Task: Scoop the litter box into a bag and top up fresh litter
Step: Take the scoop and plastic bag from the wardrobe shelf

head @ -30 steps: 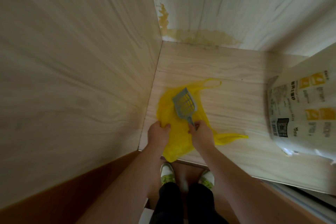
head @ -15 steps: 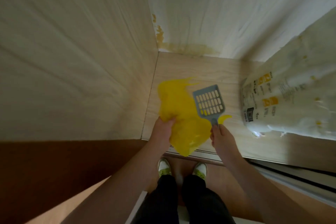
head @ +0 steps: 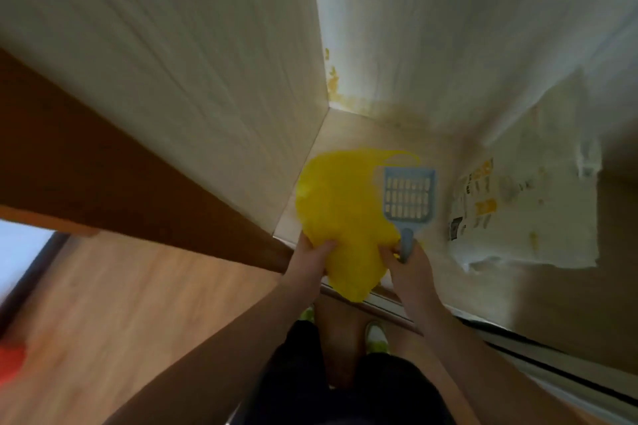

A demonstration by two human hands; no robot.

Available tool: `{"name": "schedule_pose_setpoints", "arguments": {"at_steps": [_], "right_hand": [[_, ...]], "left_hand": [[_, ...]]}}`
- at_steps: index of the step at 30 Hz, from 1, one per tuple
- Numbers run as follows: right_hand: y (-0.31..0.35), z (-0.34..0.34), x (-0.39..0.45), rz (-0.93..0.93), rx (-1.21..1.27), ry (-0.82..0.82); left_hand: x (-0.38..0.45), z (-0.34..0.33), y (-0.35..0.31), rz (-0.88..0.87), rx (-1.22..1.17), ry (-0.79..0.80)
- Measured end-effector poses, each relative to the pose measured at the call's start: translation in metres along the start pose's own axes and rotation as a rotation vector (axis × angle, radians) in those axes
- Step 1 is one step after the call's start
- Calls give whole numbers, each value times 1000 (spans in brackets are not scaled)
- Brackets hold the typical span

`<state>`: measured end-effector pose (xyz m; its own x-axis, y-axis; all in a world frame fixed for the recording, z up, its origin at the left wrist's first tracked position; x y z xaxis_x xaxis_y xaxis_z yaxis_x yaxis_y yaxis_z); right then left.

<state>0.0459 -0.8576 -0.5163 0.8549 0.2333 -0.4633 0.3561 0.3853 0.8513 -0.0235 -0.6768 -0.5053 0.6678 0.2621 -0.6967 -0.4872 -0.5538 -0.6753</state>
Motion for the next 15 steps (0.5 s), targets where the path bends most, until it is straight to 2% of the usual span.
{"name": "schedule_pose_setpoints", "arguments": {"at_steps": [4,8,12,15], "right_hand": [[0,17,-4,144,-128,159],[-3,19,-10,143,-226,283],[4,-3,-18,169,-329,408],[6,-28,-19,213,-446,501]], "left_hand": [[-33,24,16,-10,-88,-134],[-67,62,27,10,-276,-332],[-90,104,35,36,-453,-309],[-106,140,41,60,-432,-278]]}}
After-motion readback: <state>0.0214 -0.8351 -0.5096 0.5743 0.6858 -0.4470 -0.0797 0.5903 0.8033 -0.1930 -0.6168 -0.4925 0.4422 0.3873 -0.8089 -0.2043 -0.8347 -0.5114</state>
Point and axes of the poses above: each hand's wrist, its own x-axis towards the middle knuckle, its own z-axis out of the back of the hand, y = z × x, the point moved 7 cm from there along x, towards the middle knuckle, and after that the axes turned 3 degrees about y, right-handed, at the moved point
